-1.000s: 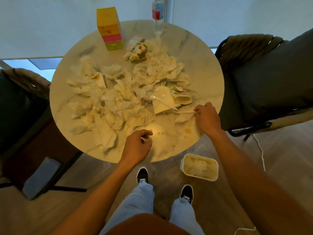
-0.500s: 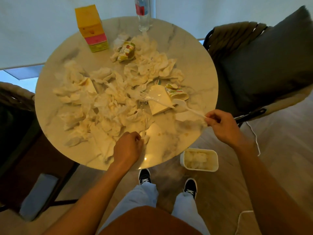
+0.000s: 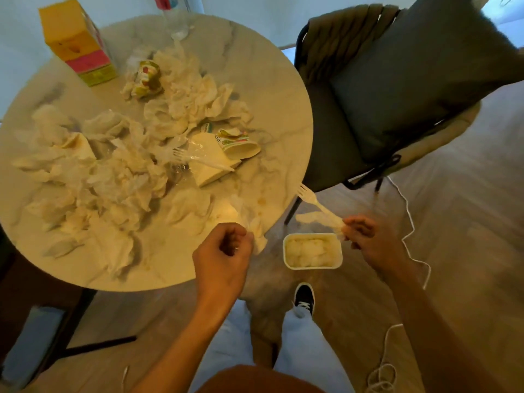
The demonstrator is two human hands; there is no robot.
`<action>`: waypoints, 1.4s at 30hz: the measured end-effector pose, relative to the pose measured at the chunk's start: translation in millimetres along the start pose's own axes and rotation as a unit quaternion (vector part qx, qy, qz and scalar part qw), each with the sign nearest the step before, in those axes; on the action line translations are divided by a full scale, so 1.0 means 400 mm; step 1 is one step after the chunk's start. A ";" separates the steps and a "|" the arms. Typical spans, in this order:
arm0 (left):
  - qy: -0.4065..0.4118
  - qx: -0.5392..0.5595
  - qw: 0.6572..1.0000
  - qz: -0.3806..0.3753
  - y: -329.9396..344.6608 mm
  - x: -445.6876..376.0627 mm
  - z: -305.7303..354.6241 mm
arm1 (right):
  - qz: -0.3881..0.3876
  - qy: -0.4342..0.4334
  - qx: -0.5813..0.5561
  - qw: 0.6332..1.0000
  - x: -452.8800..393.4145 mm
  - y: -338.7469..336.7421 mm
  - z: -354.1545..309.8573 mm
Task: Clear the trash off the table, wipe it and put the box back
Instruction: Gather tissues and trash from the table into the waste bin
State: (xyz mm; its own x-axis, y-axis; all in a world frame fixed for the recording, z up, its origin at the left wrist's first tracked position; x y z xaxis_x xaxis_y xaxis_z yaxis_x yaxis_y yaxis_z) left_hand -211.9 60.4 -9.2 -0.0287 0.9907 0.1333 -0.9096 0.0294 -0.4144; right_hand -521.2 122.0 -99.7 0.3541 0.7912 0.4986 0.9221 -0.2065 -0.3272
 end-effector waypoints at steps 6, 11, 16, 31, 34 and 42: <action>-0.012 0.005 0.999 -0.030 0.166 0.076 -0.036 | 0.024 0.098 -0.069 0.993 -0.042 -0.091 0.249; -0.043 -0.026 0.994 -0.099 0.333 0.110 -0.122 | 0.031 0.146 0.006 0.989 -0.094 -0.111 0.456; -0.097 -0.092 0.978 -0.162 0.495 0.089 -0.266 | -0.003 0.185 0.054 0.981 -0.208 -0.046 0.626; -0.168 -0.232 0.926 -0.247 0.833 -0.052 -0.777 | -0.008 0.236 0.036 0.971 -0.475 0.184 0.941; -0.178 -0.234 0.920 -0.259 0.887 -0.055 -0.864 | -0.003 0.255 0.030 0.966 -0.469 0.183 0.996; -0.246 -0.282 0.872 -0.315 0.961 -0.057 -0.980 | -0.007 0.238 0.051 0.970 -0.455 0.142 1.017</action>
State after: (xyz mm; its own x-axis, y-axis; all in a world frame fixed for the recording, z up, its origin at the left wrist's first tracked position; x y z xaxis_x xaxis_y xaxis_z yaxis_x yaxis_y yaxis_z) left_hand -398.3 101.1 -524.6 0.1018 0.5820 0.8068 -0.4647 0.7449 -0.4787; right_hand -596.7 200.5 -535.5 0.3955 0.4327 0.8102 0.9159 -0.1201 -0.3830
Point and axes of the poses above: each hand's wrist, its own x-axis away from the middle knuckle, its own y-axis out of the palm, z = x × y, the point moved 10 cm from there along -x, towards the middle knuckle, and after that the axes turned 2 degrees about -z, right-handed, at the moved point
